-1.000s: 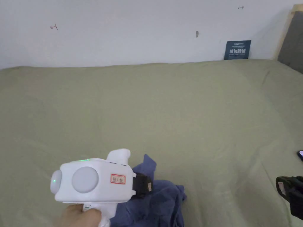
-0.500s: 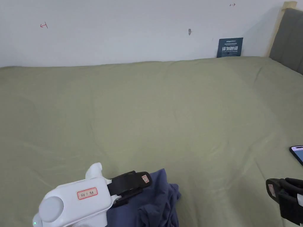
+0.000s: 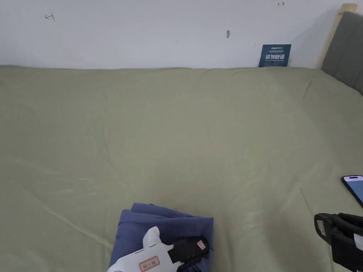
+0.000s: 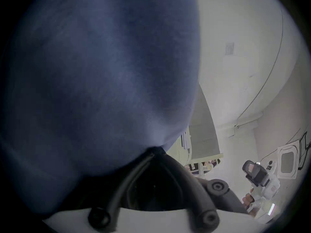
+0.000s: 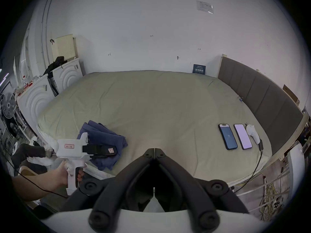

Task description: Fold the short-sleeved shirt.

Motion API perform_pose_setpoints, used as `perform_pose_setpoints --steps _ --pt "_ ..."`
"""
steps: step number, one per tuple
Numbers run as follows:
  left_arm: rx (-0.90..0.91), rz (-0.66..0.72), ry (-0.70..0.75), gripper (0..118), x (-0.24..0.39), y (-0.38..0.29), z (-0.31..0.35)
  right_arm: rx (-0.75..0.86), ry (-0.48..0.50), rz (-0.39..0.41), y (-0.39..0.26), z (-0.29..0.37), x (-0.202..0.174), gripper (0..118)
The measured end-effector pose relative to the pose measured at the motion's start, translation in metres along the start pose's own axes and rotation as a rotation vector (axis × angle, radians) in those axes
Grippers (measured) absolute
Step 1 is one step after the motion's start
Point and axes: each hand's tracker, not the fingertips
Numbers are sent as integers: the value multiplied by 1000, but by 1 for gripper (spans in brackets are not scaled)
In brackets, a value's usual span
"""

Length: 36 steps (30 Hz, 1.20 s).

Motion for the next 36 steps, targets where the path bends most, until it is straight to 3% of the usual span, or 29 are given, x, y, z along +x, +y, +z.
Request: perform_pose_setpoints --steps 2,6,10,12,15,18,19,21,22,23,24,25,27,29,36 --pt "5 2 9 1 5 -1 2 -2 7 1 1 -4 -4 0" --pt "-47 130 -40 1 23 5 27 -10 62 1 6 -20 -11 0" --pt "116 -61 -84 1 66 33 104 -7 146 -23 19 -49 -20 0" --pt "162 -61 -52 1 75 55 142 -17 253 -41 23 -72 -28 0" --pt "241 -72 169 1 75 88 193 -78 502 -116 20 -124 -45 0" --pt "281 -42 304 2 61 107 224 -224 761 -284 1 -188 -65 0" --pt "272 -33 303 7 53 112 230 -287 852 -350 -10 -212 -71 0" --pt "241 -30 296 27 41 116 234 -353 924 -455 -31 -247 -80 0" --pt "209 -21 301 43 37 116 230 -397 958 -499 -42 -263 -83 0" --pt "184 -8 310 66 33 117 226 -433 948 -526 -51 -275 -83 0" --pt "142 -2 317 80 28 119 220 -470 960 -545 -59 -286 -83 0" --pt "103 -2 299 85 23 120 211 -497 963 -574 -68 -295 -82 0" --pt "41 -8 257 85 15 122 195 -492 970 -653 -81 -305 -76 0" --pt "-27 -1 239 85 9 123 178 -434 1038 -751 -86 -310 -66 0" --pt "-245 -90 233 85 -10 129 123 -385 1026 -763 -93 -307 -62 0"
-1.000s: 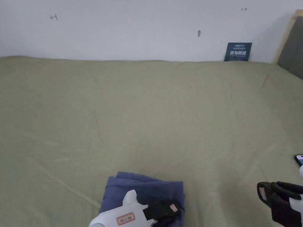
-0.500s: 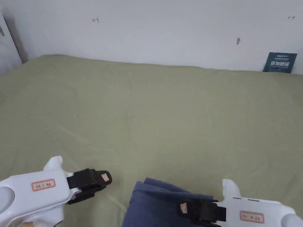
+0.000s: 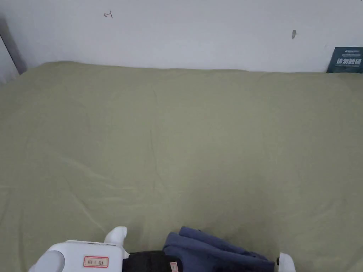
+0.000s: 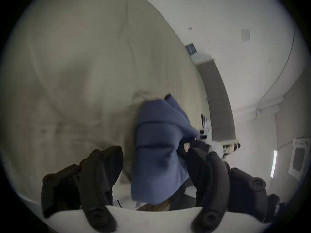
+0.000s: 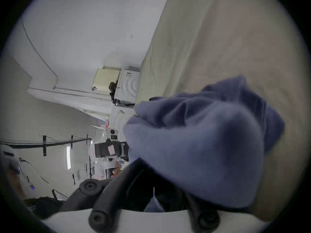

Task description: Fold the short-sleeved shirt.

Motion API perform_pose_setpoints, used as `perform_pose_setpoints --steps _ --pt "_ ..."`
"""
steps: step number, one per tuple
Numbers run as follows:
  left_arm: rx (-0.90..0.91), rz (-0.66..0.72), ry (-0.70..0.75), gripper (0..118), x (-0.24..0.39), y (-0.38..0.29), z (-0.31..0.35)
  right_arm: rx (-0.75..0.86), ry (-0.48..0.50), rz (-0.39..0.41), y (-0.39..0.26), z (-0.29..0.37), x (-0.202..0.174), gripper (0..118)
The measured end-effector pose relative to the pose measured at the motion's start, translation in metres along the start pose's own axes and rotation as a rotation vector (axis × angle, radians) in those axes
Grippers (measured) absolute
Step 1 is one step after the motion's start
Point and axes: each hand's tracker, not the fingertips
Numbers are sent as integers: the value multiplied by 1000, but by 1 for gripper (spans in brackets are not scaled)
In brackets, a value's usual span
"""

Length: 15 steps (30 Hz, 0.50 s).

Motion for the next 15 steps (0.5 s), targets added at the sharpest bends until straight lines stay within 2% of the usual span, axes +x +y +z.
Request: perform_pose_setpoints --steps 4,7,8,9,10,11,15 --pt "-19 -26 -78 84 9 2 -29 12 14 -2 -1 2 2 0" --pt "9 12 -46 81 9 2 -36 9 8 -4 0 3 1 0" --pt "30 33 -26 62 8 1 -34 11 6 -1 0 4 0 0" --pt "39 39 28 29 4 1 -33 16 2 2 -1 5 -1 0" --pt "29 52 -29 24 0 -5 -35 19 -20 18 -2 5 -4 0" --pt "42 54 -44 23 -2 -7 -34 17 -31 29 -2 5 -6 0" --pt "40 36 -22 23 5 -4 -28 50 -111 137 -7 7 -18 0"
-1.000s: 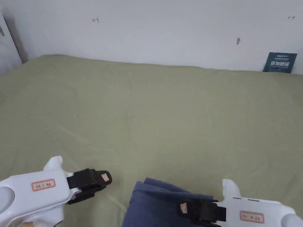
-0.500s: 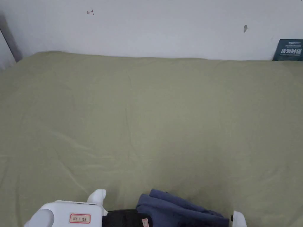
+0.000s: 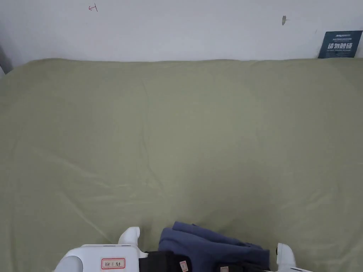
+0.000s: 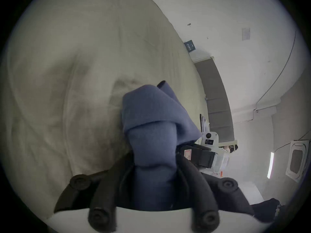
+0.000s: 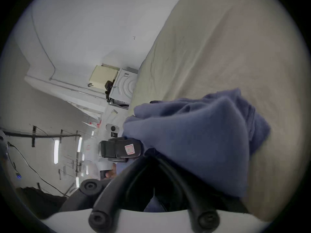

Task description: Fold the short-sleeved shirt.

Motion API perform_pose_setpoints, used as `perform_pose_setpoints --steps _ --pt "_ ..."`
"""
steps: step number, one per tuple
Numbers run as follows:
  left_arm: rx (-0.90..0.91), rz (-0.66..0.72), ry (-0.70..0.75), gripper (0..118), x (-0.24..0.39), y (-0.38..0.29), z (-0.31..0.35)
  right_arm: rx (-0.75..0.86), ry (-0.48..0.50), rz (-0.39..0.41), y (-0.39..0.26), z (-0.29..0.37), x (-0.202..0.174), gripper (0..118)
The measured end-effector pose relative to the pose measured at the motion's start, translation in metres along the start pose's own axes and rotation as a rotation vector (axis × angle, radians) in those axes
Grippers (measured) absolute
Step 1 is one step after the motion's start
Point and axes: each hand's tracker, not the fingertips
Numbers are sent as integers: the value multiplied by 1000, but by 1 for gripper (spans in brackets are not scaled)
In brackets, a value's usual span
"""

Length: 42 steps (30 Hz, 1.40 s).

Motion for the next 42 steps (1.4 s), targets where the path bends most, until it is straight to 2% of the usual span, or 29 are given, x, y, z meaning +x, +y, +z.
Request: perform_pose_setpoints --steps 2,6,8,10,16,19,24,28,29,30,31,32,33,34,36,37,39,40,41,42 --pt "-12 -15 10 23 1 6 6 27 -48 50 -1 5 -9 0" --pt "37 -73 30 22 -1 18 46 52 -162 233 -1 17 -38 0" --pt "57 -76 43 22 -12 29 82 44 -169 280 1 21 -47 0" --pt "88 -63 80 22 -28 43 129 48 -156 279 4 23 -55 0" --pt "156 -69 335 22 -75 80 276 63 -142 316 10 24 -74 0" --pt "151 -5 466 22 -104 93 331 42 -177 331 9 23 -78 0" --pt "186 69 639 22 -152 105 383 8 -227 337 4 26 -77 0" --pt "202 88 673 24 -186 105 370 -2 -265 340 -4 27 -77 0" --pt "206 81 706 39 -188 103 363 -1 -268 335 -5 27 -77 0" --pt "217 71 763 63 -190 101 357 -3 -264 328 -5 28 -77 0" --pt "231 61 820 79 -189 99 357 -4 -262 329 -6 29 -80 0" --pt "246 70 819 85 -186 97 361 -2 -264 337 -7 31 -83 0" --pt "253 76 809 85 -181 94 366 0 -271 356 -7 34 -88 0" --pt "260 66 867 85 -173 92 374 1 -271 374 -6 38 -92 0" --pt "338 44 990 83 -149 82 390 19 -267 399 -5 49 -102 0" --pt "391 23 1071 79 -131 76 397 33 -271 406 -4 56 -107 0" --pt "504 -30 1188 60 -93 60 406 63 -317 451 -1 68 -119 0" --pt "568 -121 1195 44 -64 49 404 84 -337 483 -1 76 -125 0" --pt "624 -213 1156 15 -38 36 397 95 -357 501 -1 82 -130 0" --pt "673 -317 1102 1 -6 22 386 104 -383 516 0 88 -136 0"
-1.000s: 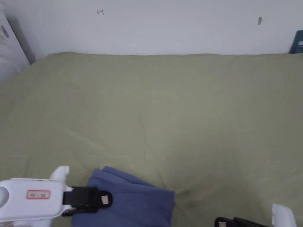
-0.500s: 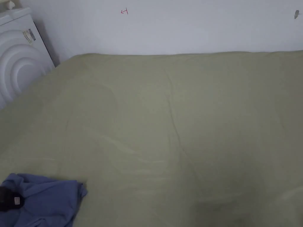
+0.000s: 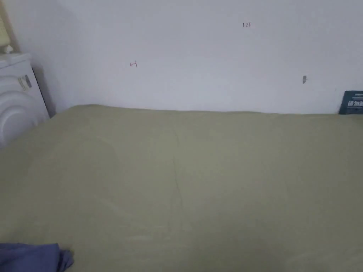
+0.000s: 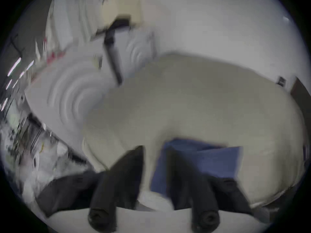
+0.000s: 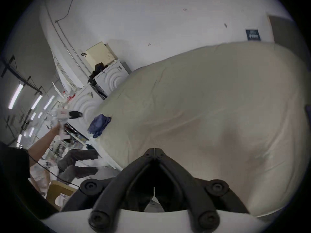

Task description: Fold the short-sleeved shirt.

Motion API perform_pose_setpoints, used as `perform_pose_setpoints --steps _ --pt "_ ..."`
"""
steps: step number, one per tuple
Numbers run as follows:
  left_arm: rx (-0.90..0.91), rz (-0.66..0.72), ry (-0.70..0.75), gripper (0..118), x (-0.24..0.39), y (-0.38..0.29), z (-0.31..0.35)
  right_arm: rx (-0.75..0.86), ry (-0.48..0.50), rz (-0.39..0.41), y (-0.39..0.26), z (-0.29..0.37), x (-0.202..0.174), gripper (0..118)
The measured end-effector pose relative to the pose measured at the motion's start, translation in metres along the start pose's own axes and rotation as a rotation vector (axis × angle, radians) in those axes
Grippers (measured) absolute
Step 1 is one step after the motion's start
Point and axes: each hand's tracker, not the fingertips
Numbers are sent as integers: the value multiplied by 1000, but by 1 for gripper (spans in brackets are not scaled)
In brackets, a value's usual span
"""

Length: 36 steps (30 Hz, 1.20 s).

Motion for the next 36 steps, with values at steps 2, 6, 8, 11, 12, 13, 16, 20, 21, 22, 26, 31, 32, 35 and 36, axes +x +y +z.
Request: perform_pose_setpoints --steps 2,6,8,11,12,13,16,20,21,22,26,31,32,35,36 --pt "102 -36 -100 0 47 -1 48 25 -6 20 6 15 -3 0" --pt "190 -30 -355 0 144 -10 106 101 -65 86 18 47 -17 0" --pt "236 -45 -409 0 192 -18 128 139 -117 104 21 60 -23 0" --pt "292 -33 -463 0 252 -31 152 189 -205 132 27 76 -32 0" --pt "299 -33 -455 0 271 -34 161 209 -241 146 30 81 -36 0" --pt "314 -25 -455 0 285 -36 161 227 -274 160 33 86 -41 0" --pt "372 8 -490 0 313 -39 185 305 -382 196 40 100 -53 0" --pt "418 19 -462 0 336 -45 204 447 -517 249 44 114 -68 0" --pt "452 12 -436 0 345 -47 210 482 -558 257 45 117 -71 0" --pt "471 6 -392 0 347 -49 211 519 -603 275 45 118 -74 0" --pt "478 9 -370 0 348 -55 208 591 -740 330 46 116 -80 0" --pt "461 -10 -394 12 346 -53 203 606 -748 291 47 116 -77 4" --pt "461 -15 -412 38 345 -51 203 606 -750 291 46 115 -76 21" --pt "458 -19 -421 113 349 -45 202 553 -755 276 50 110 -69 114" --pt "465 -13 -422 113 350 -44 201 536 -760 261 51 108 -67 117"
